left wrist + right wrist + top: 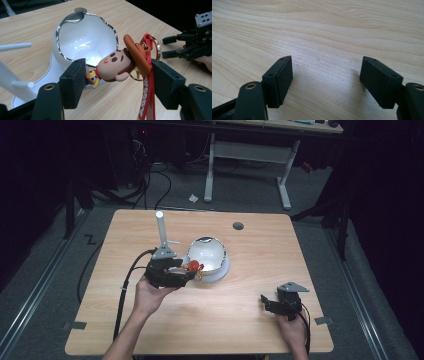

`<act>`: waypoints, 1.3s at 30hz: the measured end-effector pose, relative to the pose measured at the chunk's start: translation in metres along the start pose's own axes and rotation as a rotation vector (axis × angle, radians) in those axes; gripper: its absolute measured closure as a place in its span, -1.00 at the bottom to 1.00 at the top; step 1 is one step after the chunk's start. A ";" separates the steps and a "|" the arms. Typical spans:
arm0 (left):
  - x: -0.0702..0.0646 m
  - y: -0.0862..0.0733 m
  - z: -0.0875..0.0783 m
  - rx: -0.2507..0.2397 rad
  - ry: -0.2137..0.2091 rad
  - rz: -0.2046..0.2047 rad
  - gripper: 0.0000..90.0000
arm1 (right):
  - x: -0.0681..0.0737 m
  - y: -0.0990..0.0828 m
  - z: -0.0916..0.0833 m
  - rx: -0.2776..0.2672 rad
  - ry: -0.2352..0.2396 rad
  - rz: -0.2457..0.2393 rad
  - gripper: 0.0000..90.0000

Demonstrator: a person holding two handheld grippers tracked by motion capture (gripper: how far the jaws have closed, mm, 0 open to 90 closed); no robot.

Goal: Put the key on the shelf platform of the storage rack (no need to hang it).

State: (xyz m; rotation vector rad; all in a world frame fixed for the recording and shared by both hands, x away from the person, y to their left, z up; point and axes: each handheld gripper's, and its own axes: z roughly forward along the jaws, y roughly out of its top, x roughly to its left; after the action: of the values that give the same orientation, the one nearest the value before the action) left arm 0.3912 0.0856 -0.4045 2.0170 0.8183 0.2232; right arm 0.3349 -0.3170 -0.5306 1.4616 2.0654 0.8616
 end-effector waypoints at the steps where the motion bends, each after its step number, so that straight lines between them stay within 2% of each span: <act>1: 0.000 0.001 0.002 -0.002 0.002 0.003 -0.26 | 0.000 0.000 0.000 0.000 0.000 0.000 -0.41; 10: 0.000 0.017 0.012 0.002 -0.003 0.014 -0.26 | 0.000 0.000 0.000 0.000 0.000 0.001 -0.41; 14: 0.001 0.023 0.020 0.012 0.005 0.022 -0.26 | 0.000 0.000 0.000 0.000 0.000 0.000 -0.41; 19: 0.004 0.029 0.030 0.016 0.008 0.009 -0.26 | 0.000 0.000 0.000 0.000 0.000 0.000 -0.41; 21: 0.005 0.031 0.033 0.026 0.024 0.022 -0.26 | 0.000 0.000 0.000 0.000 0.000 0.000 -0.41; 28: 0.006 0.038 0.050 0.032 0.011 0.013 -0.26 | 0.000 0.000 0.000 0.000 0.000 0.000 -0.41; 32: 0.005 0.041 0.053 0.022 0.010 0.019 -0.26 | 0.000 0.000 0.000 0.001 0.000 0.000 -0.41; 34: 0.006 0.042 0.055 0.020 0.012 0.005 -0.26 | 0.000 0.000 0.000 0.001 -0.002 0.002 -0.40; 39: 0.009 0.047 0.065 0.042 0.042 0.011 -0.26 | 0.000 0.000 0.000 0.001 -0.002 0.002 -0.40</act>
State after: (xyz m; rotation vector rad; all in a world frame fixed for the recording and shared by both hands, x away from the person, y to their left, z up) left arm 0.4492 0.0289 -0.4041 2.0629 0.8449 0.2569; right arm 0.3349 -0.3171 -0.5306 1.4648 2.0633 0.8601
